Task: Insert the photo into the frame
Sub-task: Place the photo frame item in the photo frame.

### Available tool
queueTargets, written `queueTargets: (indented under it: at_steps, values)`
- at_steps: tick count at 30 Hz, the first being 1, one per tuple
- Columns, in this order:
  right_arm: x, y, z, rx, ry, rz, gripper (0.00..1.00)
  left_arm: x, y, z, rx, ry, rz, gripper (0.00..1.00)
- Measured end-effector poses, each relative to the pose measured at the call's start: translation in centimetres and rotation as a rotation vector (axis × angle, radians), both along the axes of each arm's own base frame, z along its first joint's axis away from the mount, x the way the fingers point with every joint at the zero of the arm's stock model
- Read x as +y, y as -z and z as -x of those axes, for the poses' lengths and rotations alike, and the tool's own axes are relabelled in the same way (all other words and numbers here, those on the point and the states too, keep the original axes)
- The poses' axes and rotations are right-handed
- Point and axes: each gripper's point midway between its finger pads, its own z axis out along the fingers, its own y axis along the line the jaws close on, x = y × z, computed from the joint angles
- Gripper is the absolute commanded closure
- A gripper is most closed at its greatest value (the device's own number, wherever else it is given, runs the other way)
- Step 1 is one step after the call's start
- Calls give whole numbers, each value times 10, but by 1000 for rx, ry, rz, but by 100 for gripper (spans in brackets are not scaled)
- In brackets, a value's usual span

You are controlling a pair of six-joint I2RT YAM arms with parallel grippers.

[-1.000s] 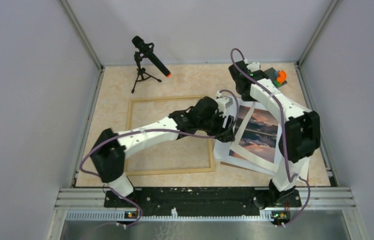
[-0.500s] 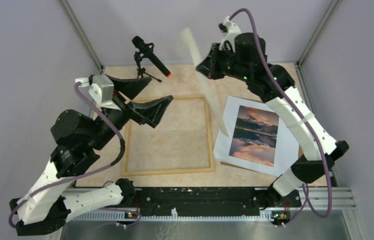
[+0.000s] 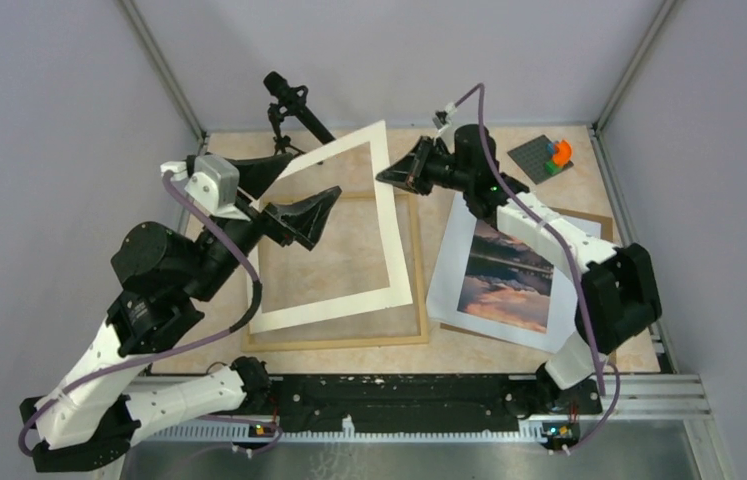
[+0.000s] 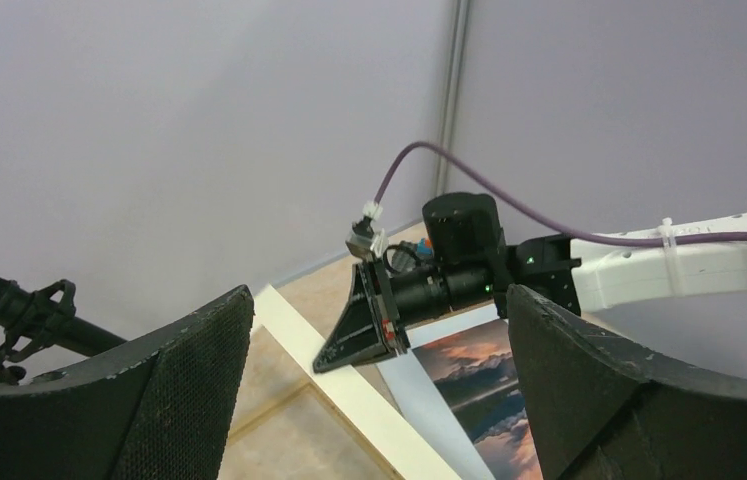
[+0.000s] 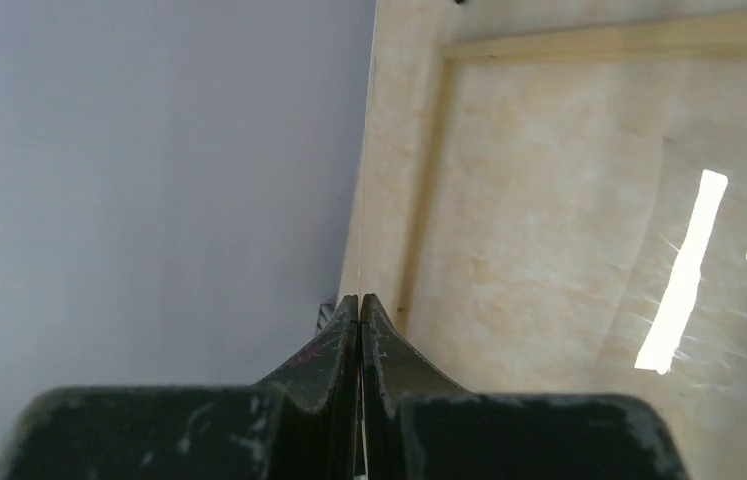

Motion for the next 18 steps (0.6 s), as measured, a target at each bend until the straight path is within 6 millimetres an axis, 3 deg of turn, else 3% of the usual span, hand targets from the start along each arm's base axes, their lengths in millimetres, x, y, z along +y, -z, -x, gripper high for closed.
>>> queueTargets:
  at_steps: [4, 8, 14, 18]
  values:
    - [-10, 89, -14, 151, 38, 65, 100, -8, 18, -13, 24, -36, -54, 1]
    - [-24, 147, -7, 241, 54, 124, 100, -12, 40, -29, 56, -94, -112, 1]
    - [-40, 172, -3, 254, 73, 146, 100, -15, 77, -49, 98, -177, -213, 1]
    - [-40, 178, -12, 231, 78, 139, 100, -18, 87, -57, 103, -205, -251, 1]
